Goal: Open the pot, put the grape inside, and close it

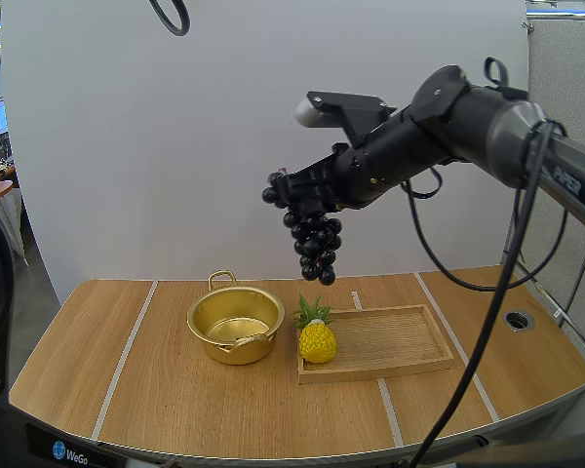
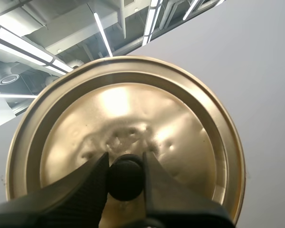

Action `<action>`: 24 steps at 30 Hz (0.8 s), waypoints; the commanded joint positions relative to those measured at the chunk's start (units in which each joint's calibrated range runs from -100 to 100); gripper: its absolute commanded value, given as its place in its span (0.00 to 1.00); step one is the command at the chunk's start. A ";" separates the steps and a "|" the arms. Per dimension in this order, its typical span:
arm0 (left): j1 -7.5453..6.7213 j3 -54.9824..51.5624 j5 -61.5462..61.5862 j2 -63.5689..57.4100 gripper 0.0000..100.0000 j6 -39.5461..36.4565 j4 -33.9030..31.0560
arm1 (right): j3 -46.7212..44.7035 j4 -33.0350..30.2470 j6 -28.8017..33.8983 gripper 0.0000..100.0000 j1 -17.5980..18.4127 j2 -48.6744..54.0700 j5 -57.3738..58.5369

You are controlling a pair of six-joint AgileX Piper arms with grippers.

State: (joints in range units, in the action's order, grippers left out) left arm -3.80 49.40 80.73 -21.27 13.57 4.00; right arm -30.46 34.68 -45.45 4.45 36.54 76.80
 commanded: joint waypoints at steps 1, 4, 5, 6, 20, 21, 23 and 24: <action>-0.09 0.22 -2.25 -0.34 0.00 -0.44 -0.41 | 0.53 0.54 -0.39 0.00 2.93 -2.93 -5.05; -0.09 0.22 -2.25 -0.34 0.00 -0.44 -0.41 | 0.53 0.21 -0.39 0.00 5.49 -5.52 -9.12; -0.09 0.22 -2.25 -0.34 0.00 -0.44 -0.41 | 0.53 0.08 -0.39 0.00 6.30 -6.52 -10.59; -0.09 0.22 -2.25 -0.34 0.00 -0.44 -0.41 | 0.53 -0.05 -0.39 0.00 6.83 -7.57 -11.56; -0.09 0.22 -2.25 -0.34 0.00 -0.44 -0.41 | 5.89 -3.27 -0.49 0.00 9.54 -24.34 -25.46; -0.09 0.22 -2.25 -0.34 0.00 -0.44 -0.41 | 6.40 -3.27 -0.58 0.00 9.54 -25.54 -25.46; -0.09 0.22 -2.25 -0.34 0.00 -0.44 -0.41 | 7.23 -3.15 -0.58 0.00 9.60 -27.70 -25.89; -0.09 0.22 -2.25 -0.34 0.00 -0.44 -0.41 | 7.44 -2.84 -0.70 0.00 9.60 -28.70 -25.93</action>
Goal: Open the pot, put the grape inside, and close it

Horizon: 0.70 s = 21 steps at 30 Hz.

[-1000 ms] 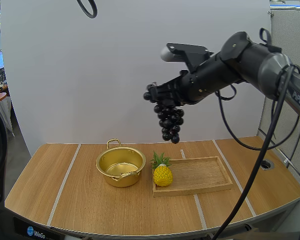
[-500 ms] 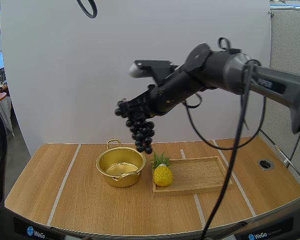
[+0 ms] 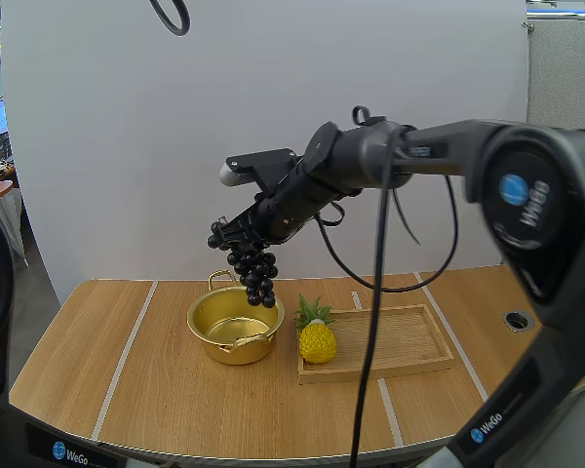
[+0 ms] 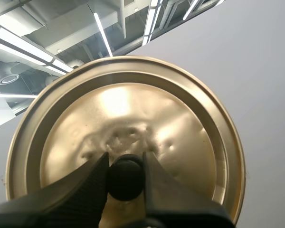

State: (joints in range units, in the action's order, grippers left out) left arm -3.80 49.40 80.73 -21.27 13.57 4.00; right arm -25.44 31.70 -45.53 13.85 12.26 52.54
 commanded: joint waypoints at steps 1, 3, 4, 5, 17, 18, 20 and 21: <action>-0.09 0.22 -2.25 -0.34 0.00 -0.44 -0.41 | 2.48 0.14 -0.62 0.00 0.40 -5.33 -2.15; -0.09 0.22 -2.25 -0.34 0.00 -0.44 -0.41 | 2.48 0.14 -0.62 0.00 0.99 -6.62 -3.03; -0.09 0.22 -2.25 -0.34 0.00 -0.44 -0.41 | 2.48 0.14 -0.70 0.00 1.48 -7.55 -3.74; -0.09 0.22 -2.25 -0.34 0.00 -0.44 -0.41 | 2.48 0.14 -0.70 0.00 1.80 -8.12 -4.10; -0.09 0.22 -2.05 -0.34 0.00 -0.44 -0.41 | 2.48 -5.73 1.29 0.00 3.15 -13.12 -3.28; -0.09 0.22 -2.05 -0.34 0.00 -0.44 -0.41 | 2.48 -7.37 2.39 0.00 3.15 -13.60 -2.15; -0.09 0.22 -2.05 -0.34 0.00 -0.44 -0.41 | 1.95 -8.87 3.08 0.00 3.15 -13.61 -0.88; -0.09 0.22 -2.05 -0.34 0.00 -0.44 -0.41 | 1.40 -8.87 3.08 0.00 3.15 -13.61 -0.92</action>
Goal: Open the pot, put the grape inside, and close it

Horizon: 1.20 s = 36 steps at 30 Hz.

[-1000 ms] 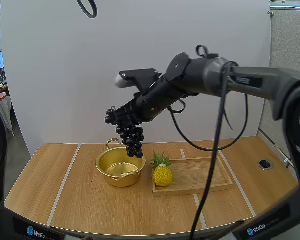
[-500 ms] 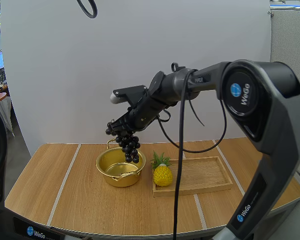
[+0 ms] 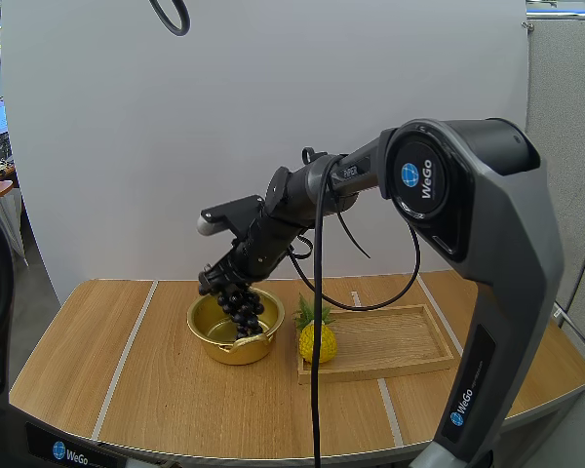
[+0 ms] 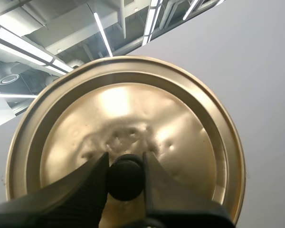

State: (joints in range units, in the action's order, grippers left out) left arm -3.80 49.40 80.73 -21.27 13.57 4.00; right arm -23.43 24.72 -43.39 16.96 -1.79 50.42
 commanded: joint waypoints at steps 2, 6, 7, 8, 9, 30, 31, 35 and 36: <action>-0.09 0.22 -2.05 -0.34 0.00 -0.44 -0.41 | -1.28 -2.11 0.94 0.00 0.04 0.45 2.16; -0.09 0.22 -2.05 -0.34 0.00 -0.44 -0.41 | -2.86 -2.39 0.94 0.00 0.04 0.45 0.66; -0.09 0.22 -2.05 -0.34 0.00 -0.44 -0.41 | -2.86 -2.39 0.94 0.00 0.04 0.45 0.66; -0.09 0.22 -2.05 -0.34 0.00 -0.44 -0.41 | -2.86 -2.27 0.94 0.00 0.04 0.45 0.48; -0.09 0.22 -2.05 -0.34 0.00 -0.44 -0.41 | -2.86 -2.01 0.94 0.00 0.14 0.45 0.08; -0.09 0.22 -2.05 -0.34 0.00 -0.44 -0.41 | -2.86 -13.87 9.76 0.00 2.28 -5.06 -6.32; -0.09 0.22 -2.05 -0.34 0.00 -0.44 -0.41 | -2.86 -14.47 10.38 0.00 2.28 -5.06 -6.32; -0.09 0.22 -2.05 -0.34 0.00 -0.44 -0.41 | -2.86 -14.63 10.79 0.00 2.28 -5.06 -6.17; -0.09 0.22 -2.05 -0.34 0.00 -0.44 -0.41 | -2.86 -14.49 10.79 0.00 2.28 -5.06 -6.17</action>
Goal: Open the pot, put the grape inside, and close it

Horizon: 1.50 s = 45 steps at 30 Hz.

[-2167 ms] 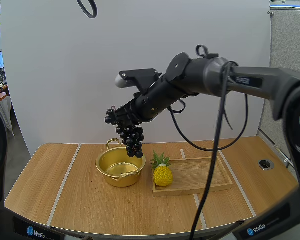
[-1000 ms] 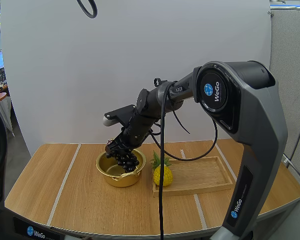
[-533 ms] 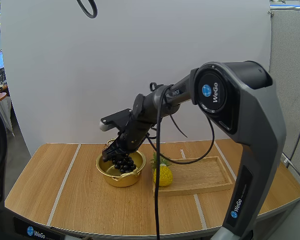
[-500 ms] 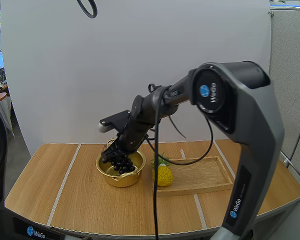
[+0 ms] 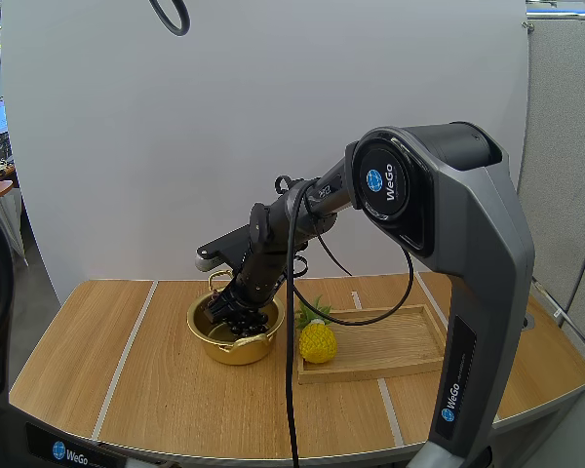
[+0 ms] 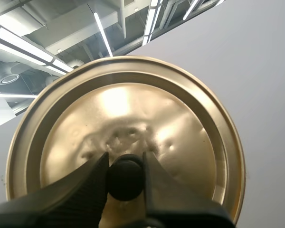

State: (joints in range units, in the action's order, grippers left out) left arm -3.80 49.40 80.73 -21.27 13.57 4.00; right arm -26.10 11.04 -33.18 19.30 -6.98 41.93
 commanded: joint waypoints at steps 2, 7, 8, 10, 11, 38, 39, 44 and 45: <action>-0.09 0.22 -2.05 -0.34 0.00 -0.44 -0.41 | -0.19 -0.32 0.58 0.00 -0.06 0.05 3.20; -0.09 0.22 -2.05 -0.34 0.00 -0.44 -0.41 | -0.19 3.72 -1.76 0.00 -0.06 -0.09 5.34; -0.09 0.22 -2.05 -0.34 0.00 -0.44 -0.41 | -0.19 4.76 -2.65 0.00 -0.06 -0.09 5.71; -0.09 0.22 -2.05 -0.34 0.00 -0.44 -0.41 | -0.19 5.29 -2.95 0.16 -0.06 -0.09 6.34; -0.09 0.22 -2.05 -0.34 0.00 -0.44 -0.41 | -0.19 5.29 -2.95 0.28 -0.06 -0.09 6.31; -0.09 0.22 -2.05 -0.34 0.00 -0.44 -0.41 | -0.19 6.17 -0.53 1.00 0.01 30.13 17.69; -0.09 0.22 -2.05 -0.34 0.00 -0.44 -0.41 | -0.19 6.17 -0.52 1.00 0.01 32.11 19.14; -0.09 0.22 -2.05 -0.34 0.00 -0.44 -0.41 | -0.31 4.63 1.43 1.00 0.01 42.14 27.44; -0.09 0.22 -2.05 -0.34 0.00 -0.44 -0.41 | -0.31 4.07 2.27 1.00 0.01 44.20 28.90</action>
State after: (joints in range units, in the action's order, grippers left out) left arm -3.80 49.40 80.73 -21.27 13.57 3.76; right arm -26.23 17.17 -33.91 19.30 27.16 60.85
